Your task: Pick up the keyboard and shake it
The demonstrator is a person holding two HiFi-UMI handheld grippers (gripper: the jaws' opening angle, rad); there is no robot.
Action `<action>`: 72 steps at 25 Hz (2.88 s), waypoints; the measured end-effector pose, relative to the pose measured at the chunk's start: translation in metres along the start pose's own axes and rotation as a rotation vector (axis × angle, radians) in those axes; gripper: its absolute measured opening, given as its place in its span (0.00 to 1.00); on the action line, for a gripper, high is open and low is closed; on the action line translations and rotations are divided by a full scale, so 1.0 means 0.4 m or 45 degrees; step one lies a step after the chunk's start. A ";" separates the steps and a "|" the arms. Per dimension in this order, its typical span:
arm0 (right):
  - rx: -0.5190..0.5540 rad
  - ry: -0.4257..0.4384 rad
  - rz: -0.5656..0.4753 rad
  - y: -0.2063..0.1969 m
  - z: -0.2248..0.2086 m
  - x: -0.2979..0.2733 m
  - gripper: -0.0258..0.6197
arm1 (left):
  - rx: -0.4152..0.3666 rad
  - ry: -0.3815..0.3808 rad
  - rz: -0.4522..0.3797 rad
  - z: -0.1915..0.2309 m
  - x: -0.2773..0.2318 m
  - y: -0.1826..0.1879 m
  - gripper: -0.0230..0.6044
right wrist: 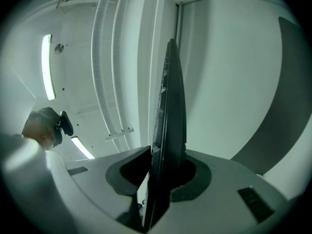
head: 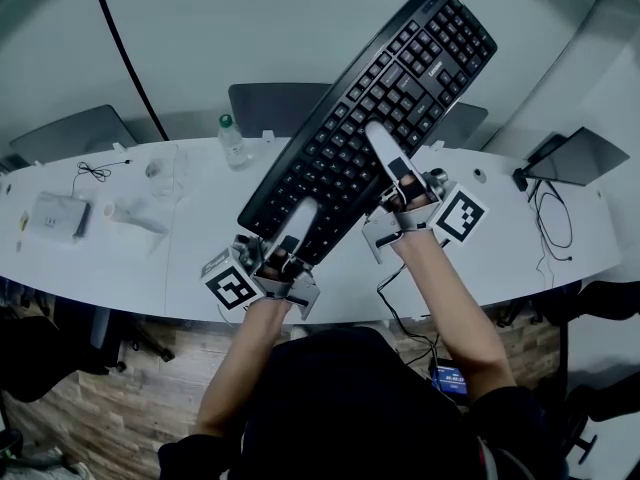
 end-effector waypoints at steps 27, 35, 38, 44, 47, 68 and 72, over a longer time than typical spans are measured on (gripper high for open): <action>0.001 0.017 0.028 -0.019 0.004 0.094 0.21 | -0.158 0.032 0.068 -0.033 -0.005 0.024 0.19; 0.036 -0.018 0.019 -0.015 0.000 0.164 0.21 | -0.214 0.037 0.030 -0.052 -0.003 0.028 0.19; 0.095 -0.044 0.023 0.008 0.006 0.198 0.18 | -0.267 0.038 0.019 -0.071 -0.008 0.029 0.19; 0.224 -0.066 0.104 0.011 0.027 0.190 0.10 | -0.374 0.086 0.035 -0.070 0.004 0.068 0.19; 0.406 -0.049 0.228 -0.002 0.053 0.170 0.07 | -0.451 0.143 0.088 -0.059 0.017 0.078 0.19; 1.659 0.075 1.042 -0.097 0.157 0.087 0.07 | -0.889 0.292 0.459 -0.040 0.031 0.061 0.19; 1.709 0.070 1.134 -0.109 0.149 0.084 0.07 | -0.950 0.306 0.525 -0.037 0.044 0.056 0.19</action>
Point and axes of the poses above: the fingertips, and each gripper's own axes: x backward along the fingers, z to its left, y out of its top, the point moved 2 cm from there along x, backward along the fingers, and after that the axes turned 5 degrees about x, right-handed, at the moved point
